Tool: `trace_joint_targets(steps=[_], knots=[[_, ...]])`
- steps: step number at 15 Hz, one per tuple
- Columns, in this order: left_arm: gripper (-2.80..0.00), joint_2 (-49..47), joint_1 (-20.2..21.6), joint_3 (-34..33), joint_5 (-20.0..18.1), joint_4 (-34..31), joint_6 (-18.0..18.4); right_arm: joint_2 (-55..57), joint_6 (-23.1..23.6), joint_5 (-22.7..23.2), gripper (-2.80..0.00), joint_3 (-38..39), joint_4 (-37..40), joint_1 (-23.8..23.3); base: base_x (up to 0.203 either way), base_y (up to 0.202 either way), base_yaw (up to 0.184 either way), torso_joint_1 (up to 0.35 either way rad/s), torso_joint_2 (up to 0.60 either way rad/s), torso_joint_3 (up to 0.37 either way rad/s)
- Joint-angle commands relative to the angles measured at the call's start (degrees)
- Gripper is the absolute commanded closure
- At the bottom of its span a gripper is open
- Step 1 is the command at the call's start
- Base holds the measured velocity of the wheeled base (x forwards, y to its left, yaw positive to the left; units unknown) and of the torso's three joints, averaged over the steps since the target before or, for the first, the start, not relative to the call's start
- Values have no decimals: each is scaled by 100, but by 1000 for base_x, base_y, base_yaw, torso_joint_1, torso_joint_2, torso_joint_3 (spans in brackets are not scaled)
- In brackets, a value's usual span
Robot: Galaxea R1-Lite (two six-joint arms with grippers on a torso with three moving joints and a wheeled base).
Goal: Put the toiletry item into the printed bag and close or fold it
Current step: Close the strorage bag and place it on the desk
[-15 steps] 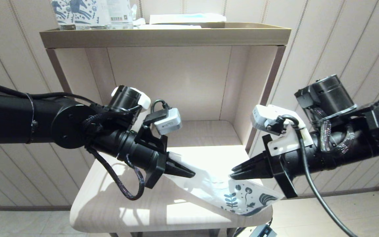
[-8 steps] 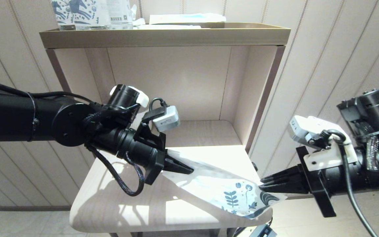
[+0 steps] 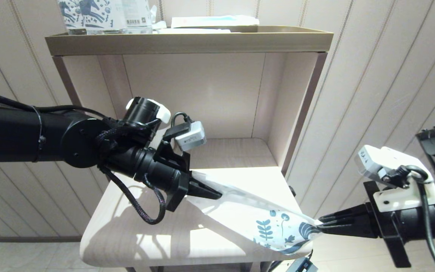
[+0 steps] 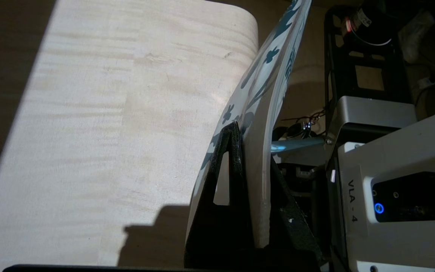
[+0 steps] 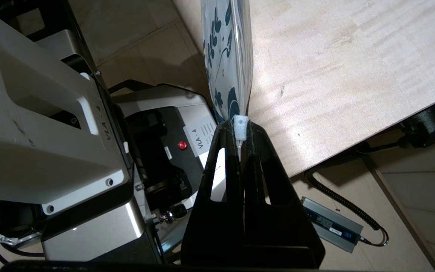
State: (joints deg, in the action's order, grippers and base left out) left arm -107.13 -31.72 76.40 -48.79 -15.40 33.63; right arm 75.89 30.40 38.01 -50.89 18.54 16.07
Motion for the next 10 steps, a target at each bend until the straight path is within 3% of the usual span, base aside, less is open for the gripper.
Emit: trace_joint_targets(steps=[1, 10], knots=[[0, -32, 4, -2, -26, -7, 21, -7, 13, 13, 0, 17, 9, -7, 0, 0, 0, 0, 0, 0], [0, -71, -1, 79, -26, -25, 12, 120, -27, 19, 0, -46, -252, 47, 0, 0, 0, 0, 0, 0]])
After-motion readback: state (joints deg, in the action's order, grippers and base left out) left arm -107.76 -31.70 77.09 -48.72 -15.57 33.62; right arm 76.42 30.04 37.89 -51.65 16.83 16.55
